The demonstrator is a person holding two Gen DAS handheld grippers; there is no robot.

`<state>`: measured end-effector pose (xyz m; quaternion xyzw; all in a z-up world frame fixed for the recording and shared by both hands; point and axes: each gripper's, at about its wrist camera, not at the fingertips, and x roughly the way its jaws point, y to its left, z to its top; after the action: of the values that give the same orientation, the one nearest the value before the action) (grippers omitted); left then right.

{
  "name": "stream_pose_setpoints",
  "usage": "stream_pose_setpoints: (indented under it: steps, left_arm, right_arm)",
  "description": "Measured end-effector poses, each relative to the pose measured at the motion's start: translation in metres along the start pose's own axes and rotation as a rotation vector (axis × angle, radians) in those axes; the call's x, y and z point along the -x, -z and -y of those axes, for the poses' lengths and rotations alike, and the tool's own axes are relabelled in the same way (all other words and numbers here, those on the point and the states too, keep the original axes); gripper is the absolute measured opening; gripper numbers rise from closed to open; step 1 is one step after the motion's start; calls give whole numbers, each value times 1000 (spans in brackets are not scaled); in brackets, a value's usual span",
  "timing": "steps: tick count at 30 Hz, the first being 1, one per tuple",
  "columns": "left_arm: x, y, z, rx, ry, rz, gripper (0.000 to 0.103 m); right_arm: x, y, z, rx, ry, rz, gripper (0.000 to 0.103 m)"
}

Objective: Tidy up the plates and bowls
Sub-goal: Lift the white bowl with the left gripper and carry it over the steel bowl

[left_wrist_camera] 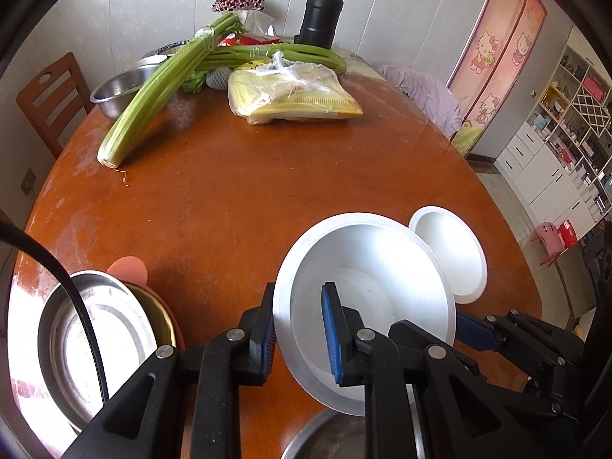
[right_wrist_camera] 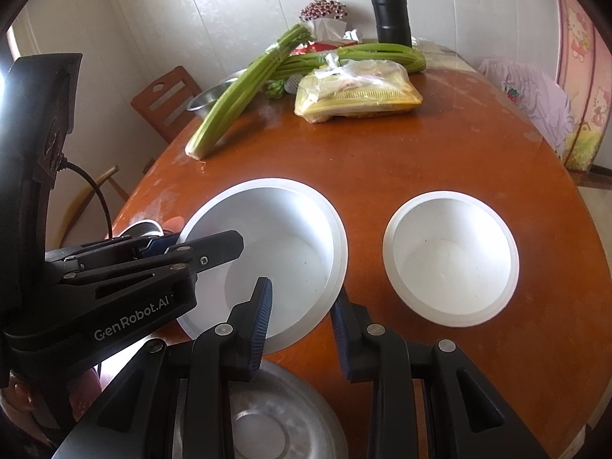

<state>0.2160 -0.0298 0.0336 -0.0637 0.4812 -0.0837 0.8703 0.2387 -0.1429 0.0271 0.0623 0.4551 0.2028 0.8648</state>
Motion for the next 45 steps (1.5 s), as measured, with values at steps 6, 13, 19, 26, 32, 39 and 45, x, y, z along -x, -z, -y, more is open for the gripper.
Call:
stream_pose_setpoints:
  steps: [6,13,19,26,32,39,45]
  left_arm:
    - [17,11,3,0,15,22,21]
    - [33,29,10,-11,19,38,21]
    - [42,49,20,-22,10,38,21]
    - [48,71,26,-40,-2,25,21]
    - [48,89,26,-52,-9,11,21]
    - [43,102,25,-56,-16,-17,21]
    - [37,108,23,-60,-22,-37,21]
  right_arm:
    - [15,7,-7,15,-2,20,32]
    - [33,23,-13,30,-9,39,32]
    - [42,38,-15,47,-7,41,33]
    - [50,56,-17,71,-10,30,33]
    - [53,71,-19,82,-10,11,33]
    - [48,83,-22,98,-3,-20,33]
    - [43,88,-23,106,-5,-43,33]
